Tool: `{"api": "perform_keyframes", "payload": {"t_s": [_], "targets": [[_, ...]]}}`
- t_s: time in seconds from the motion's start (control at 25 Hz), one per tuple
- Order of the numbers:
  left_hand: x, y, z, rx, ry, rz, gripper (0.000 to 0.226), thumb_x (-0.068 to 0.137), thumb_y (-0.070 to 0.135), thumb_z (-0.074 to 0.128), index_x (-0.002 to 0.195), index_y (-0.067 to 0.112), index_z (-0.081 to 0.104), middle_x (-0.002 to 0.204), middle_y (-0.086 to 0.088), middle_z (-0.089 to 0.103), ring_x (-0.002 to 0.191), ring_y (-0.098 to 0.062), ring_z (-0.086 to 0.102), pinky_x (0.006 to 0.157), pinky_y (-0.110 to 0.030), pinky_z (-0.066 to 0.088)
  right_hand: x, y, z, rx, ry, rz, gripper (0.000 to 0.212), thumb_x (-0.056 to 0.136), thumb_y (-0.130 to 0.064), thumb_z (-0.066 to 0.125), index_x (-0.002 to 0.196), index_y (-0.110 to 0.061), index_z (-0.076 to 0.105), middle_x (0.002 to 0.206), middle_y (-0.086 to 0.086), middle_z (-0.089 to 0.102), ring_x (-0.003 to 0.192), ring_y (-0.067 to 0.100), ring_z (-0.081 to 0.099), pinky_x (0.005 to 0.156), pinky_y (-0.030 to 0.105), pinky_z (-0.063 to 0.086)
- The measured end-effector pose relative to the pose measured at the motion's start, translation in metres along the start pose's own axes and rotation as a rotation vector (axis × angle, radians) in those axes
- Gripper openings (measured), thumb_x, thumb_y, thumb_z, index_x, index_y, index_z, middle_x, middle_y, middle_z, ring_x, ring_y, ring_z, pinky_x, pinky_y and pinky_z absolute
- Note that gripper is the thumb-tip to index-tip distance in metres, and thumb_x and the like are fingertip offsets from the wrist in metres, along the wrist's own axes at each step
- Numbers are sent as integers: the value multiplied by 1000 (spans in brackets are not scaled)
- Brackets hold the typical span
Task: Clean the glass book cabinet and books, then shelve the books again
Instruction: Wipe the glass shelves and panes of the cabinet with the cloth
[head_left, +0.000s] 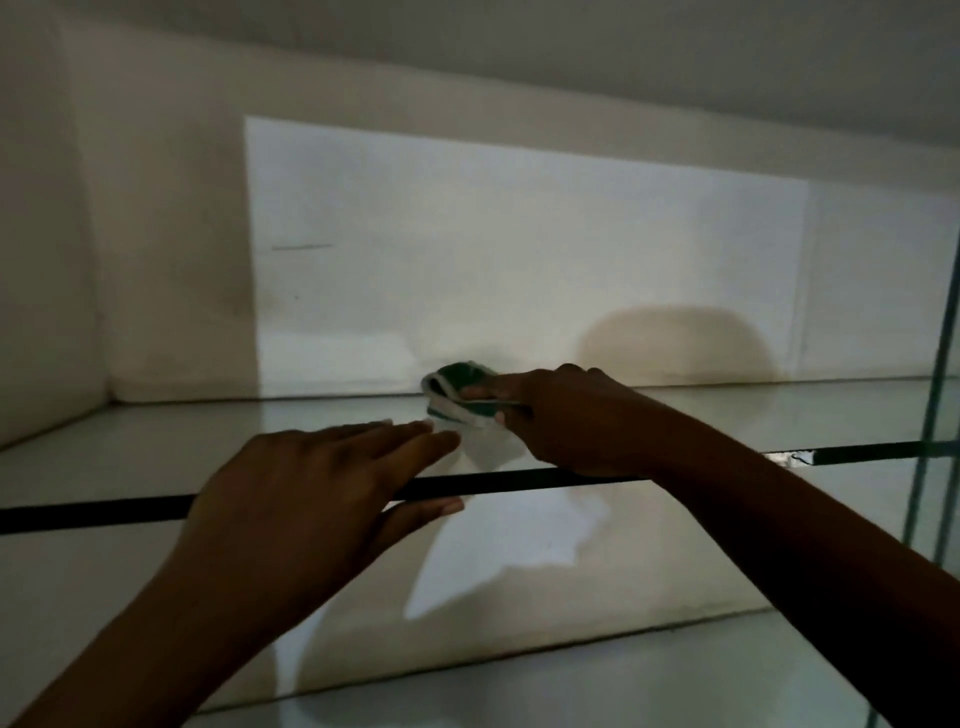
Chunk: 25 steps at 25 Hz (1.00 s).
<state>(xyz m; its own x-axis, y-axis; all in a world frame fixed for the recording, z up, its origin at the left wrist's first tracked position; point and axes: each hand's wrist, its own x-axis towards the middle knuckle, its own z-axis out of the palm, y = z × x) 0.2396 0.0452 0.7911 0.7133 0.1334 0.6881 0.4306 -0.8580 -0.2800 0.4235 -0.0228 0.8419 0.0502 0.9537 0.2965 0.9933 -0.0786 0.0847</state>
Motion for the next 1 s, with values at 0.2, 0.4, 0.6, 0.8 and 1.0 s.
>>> {"api": "perform_keyframes", "payload": {"t_s": [0.2,0.4,0.6,0.8,1.0], "targets": [[0,-1,4,155,48,60,52,87,53,28,104,31,72,93,10,73,58,-10,67,36,-21,39,-3,38,-22,147,74,133,36,100,-20,35,131,-35,47,95,4,65,69,9,60,60,16,42],[-1,-2,6,205,130,91,47,85,50,34,100,28,73,88,10,73,53,-11,64,36,-20,36,20,27,4,-66,-76,207,49,97,-12,33,142,-32,33,134,10,47,113,26,47,76,25,32],[-15,-12,4,139,209,58,49,84,59,38,110,31,68,105,9,71,92,-11,69,76,-33,54,34,-30,5,84,34,-10,44,98,-13,37,134,-38,44,137,-2,50,111,18,50,83,23,36],[-83,-55,-16,249,201,-215,64,90,64,26,128,21,55,128,-4,59,125,-25,49,111,-54,21,34,-62,2,240,31,-202,37,99,-23,41,130,-41,48,137,-10,50,119,15,49,93,21,34],[-93,-59,-10,271,215,-330,61,96,59,14,141,22,33,144,-7,43,137,-22,27,113,-47,10,38,-89,-1,429,36,-461,37,93,-17,54,124,-37,56,123,-22,56,107,-9,50,85,-1,36]]}}
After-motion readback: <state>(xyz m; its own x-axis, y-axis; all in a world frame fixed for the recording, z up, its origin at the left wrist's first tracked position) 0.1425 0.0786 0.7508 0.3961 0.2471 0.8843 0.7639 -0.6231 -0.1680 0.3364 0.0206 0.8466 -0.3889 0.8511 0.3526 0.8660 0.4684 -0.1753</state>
